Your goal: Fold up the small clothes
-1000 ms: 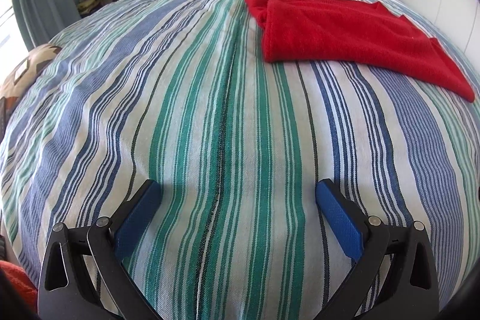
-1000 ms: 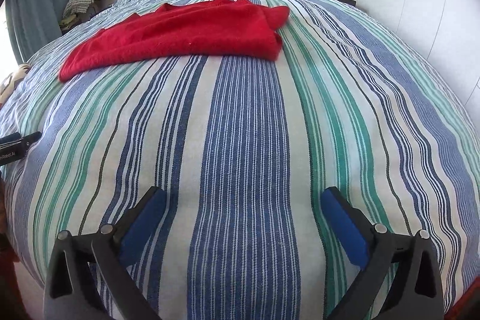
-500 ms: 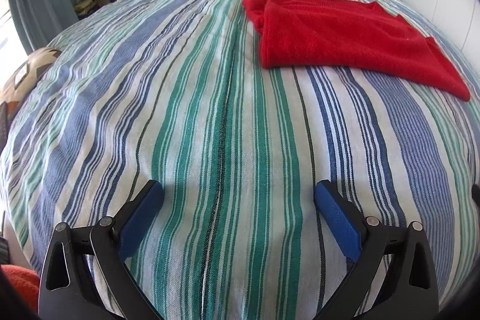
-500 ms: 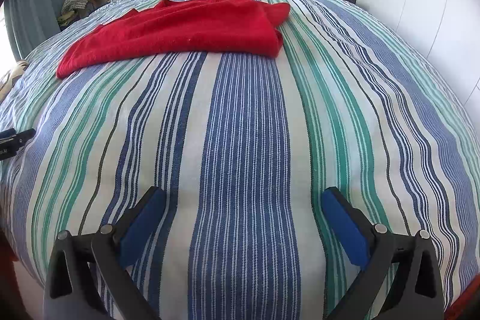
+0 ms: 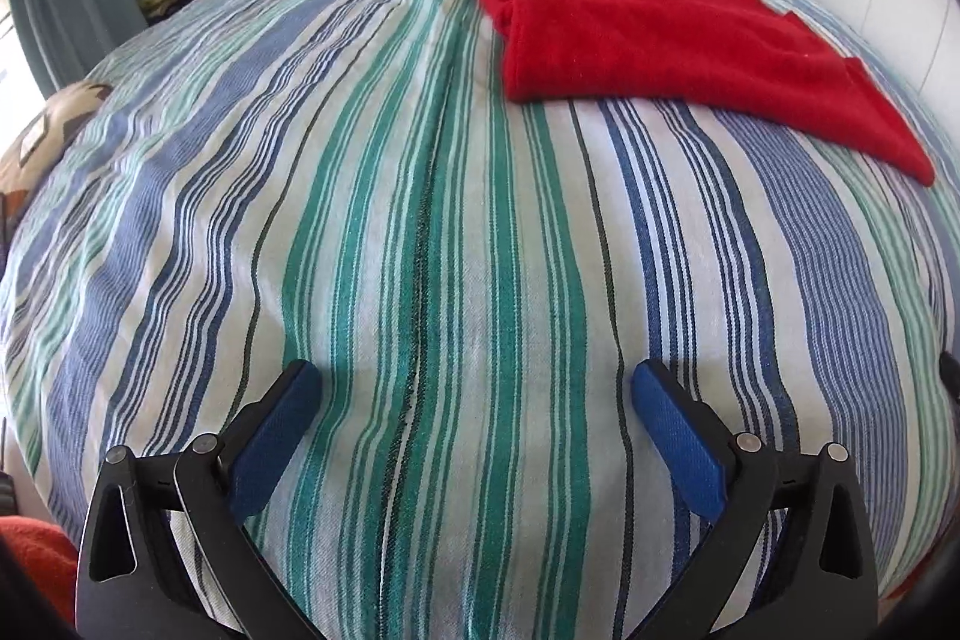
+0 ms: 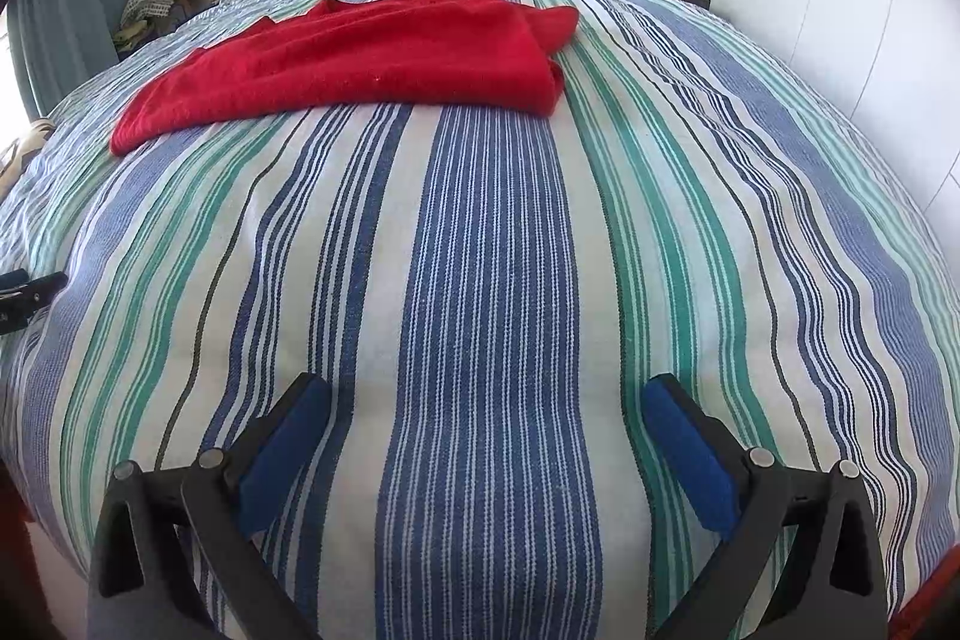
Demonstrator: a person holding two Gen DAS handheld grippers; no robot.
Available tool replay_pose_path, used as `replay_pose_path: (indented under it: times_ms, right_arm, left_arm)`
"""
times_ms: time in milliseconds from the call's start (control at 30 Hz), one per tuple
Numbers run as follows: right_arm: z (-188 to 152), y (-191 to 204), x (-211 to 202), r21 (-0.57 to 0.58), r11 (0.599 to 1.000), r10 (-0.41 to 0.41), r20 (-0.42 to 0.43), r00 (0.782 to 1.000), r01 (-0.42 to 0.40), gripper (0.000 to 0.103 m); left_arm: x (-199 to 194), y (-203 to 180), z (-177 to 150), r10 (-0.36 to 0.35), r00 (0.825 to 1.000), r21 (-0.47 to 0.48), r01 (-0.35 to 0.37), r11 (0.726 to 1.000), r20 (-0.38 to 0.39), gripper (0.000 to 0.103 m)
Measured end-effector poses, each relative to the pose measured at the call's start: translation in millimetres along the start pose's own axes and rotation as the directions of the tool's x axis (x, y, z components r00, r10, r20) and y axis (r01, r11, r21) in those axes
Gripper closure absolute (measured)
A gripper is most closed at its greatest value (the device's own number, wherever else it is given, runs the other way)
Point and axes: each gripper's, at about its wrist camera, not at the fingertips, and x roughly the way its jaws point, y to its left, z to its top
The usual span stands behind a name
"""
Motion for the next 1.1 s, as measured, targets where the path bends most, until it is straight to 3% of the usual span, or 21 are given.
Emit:
replay_pose_path:
  times_ms: [333,433,567,600,700,800,900,967,1100]
  right_arm:
    - [2.9,-0.1,3.3,-0.004,1.0,-0.007,-0.031,1.0,0.007,0.0]
    - [6.9,1.0,6.0,-0.006,1.0,-0.017,-0.067,0.998,0.017,0.0]
    - [30.6,-1.9,4.4,-0.071,0.997,0.024,-0.17,0.985,-0.036,0.0]
    - [41.4,-7.8,1.2,-0.073,0.995,0.05,-0.17,0.984,-0.063,0.001]
    - [83.1,-44.7,-13.2,0.058,0.992,0.112,-0.038,0.993,-0.109,0.0]
    - [136.5,-88.4,3.5,0.24,0.952,0.192,0.026,0.981,-0.192,0.0]
    - [178.1,-117.8,39.8,0.357,0.905,0.233,0.041,0.972,-0.232,0.002]
    - [194.1,-123.9,67.7,0.411,0.873,0.275,0.031,0.961,-0.264,0.01]
    - [198.8,-107.3,120.0,0.487,0.801,0.41,-0.024,0.912,-0.347,0.021]
  left_arm:
    - [7.8,-6.7,-2.8,0.03,1.0,0.058,-0.029,0.998,-0.004,0.001]
    - [7.5,-8.5,-2.9,0.036,0.999,0.066,-0.036,0.997,0.003,0.001]
    - [-9.6,8.4,8.3,-0.028,0.998,0.023,0.029,0.999,-0.048,0.001]
    - [-17.4,14.9,10.6,-0.037,0.998,-0.01,0.037,0.999,-0.045,0.001]
    - [-42.0,38.0,14.6,-0.081,0.996,-0.125,0.085,0.989,0.036,0.001]
    - [-45.4,53.2,15.6,-0.097,0.993,-0.197,0.109,0.974,0.069,0.001]
    - [-31.1,58.7,12.7,-0.066,0.997,-0.215,0.075,0.974,0.047,0.001]
    - [-18.2,58.7,10.5,-0.058,0.998,-0.216,0.057,0.975,0.003,0.001]
    - [-9.3,56.8,9.1,-0.043,0.999,-0.207,0.04,0.977,-0.011,0.001]
